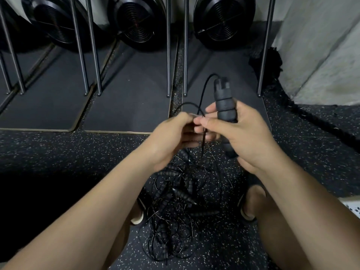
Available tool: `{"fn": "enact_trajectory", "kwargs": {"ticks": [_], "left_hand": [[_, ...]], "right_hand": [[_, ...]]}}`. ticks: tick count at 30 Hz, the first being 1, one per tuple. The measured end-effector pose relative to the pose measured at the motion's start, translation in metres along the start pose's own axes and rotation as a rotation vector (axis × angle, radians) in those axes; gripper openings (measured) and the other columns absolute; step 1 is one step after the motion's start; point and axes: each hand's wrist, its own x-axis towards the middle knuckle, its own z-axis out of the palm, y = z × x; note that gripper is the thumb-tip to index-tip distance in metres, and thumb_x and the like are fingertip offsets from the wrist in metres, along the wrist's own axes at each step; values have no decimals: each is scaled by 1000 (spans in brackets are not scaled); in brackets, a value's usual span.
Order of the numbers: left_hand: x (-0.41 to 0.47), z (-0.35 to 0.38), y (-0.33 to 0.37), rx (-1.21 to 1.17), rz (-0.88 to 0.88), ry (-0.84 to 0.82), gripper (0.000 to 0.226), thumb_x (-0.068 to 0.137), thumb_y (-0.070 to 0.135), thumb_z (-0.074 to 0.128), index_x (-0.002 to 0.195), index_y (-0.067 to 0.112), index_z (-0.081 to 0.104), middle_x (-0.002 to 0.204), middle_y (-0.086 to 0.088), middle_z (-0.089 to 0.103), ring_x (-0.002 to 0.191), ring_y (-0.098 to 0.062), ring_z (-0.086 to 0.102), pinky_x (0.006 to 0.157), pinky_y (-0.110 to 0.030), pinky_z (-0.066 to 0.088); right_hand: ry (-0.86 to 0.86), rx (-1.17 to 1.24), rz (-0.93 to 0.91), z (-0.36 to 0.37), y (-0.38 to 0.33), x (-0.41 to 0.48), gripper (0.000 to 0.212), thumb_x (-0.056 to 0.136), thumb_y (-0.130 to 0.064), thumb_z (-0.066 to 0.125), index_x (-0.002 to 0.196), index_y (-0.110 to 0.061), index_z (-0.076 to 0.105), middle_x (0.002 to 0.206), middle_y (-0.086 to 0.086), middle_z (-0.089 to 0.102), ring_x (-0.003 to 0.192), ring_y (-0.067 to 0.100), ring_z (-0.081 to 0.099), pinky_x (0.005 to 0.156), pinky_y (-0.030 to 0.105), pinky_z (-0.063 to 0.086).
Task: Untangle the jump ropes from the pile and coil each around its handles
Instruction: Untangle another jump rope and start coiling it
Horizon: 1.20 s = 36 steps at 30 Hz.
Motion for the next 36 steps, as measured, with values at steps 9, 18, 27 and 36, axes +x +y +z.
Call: {"fn": "enact_trajectory", "kwargs": {"ticks": [9,18,27,36], "left_hand": [[-11,12,-10,351,36,-129,49,113,45,40,108,17,80,110,-2,82,112,-21,74,114,-50,48],[-12,-4,-2,747,339,-67,19,105,38,66,90,32,75,78,-6,70,62,-18,54,61,-28,44],[-9,-16,18,155,419,156,20,108,17,61,105,8,78,92,-9,76,81,-18,67,71,-28,56],[-9,-26,30,-139,354,221,25,110,26,59,112,8,75,95,-6,71,85,-16,63,74,-25,53]], "right_hand": [[120,231,-91,-23,-13,9,31,91,0,78,117,-4,61,110,24,79,101,34,80,75,32,63],[134,197,-9,-28,-2,15,23,93,-2,78,111,-7,63,114,23,78,106,35,79,83,38,65],[-62,-288,71,-1,27,6,27,86,-7,85,107,-17,73,97,-1,81,97,21,78,97,45,61],[-202,-316,99,13,29,0,39,80,-16,94,111,-16,70,95,-1,82,89,10,76,96,32,57]]}}
